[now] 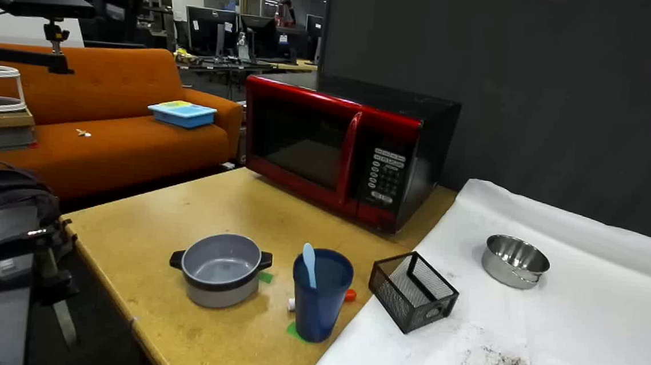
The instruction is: Remove the spoon from the cup and put it on the table
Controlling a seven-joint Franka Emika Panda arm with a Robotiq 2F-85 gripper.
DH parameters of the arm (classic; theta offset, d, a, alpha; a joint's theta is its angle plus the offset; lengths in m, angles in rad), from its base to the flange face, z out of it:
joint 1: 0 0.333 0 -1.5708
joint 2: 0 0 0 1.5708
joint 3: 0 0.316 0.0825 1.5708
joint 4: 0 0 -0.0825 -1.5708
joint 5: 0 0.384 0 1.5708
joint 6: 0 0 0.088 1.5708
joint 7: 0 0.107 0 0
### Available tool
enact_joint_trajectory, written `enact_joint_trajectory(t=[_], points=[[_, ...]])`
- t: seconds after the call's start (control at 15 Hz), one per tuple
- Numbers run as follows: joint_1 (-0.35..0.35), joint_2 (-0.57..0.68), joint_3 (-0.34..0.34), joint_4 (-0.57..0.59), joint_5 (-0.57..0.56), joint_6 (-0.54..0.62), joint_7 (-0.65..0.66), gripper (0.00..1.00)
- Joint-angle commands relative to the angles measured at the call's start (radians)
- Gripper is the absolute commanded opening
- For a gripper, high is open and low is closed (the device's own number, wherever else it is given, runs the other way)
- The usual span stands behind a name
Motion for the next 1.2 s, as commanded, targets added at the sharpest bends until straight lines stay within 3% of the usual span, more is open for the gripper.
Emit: enact_joint_trajectory(t=[0.0, 0.53, 0.87, 1.13], points=[[0.014, 0.001, -0.014, 0.001, -0.005, -0.002, 0.004, 1.00], [-0.093, 0.082, -0.219, 0.017, 0.055, -0.026, -0.083, 1.00], [-0.210, 0.263, -0.385, 0.083, 0.134, 0.001, -0.128, 1.00], [-0.285, 0.398, -0.482, 0.142, 0.285, 0.068, -0.167, 1.00]])
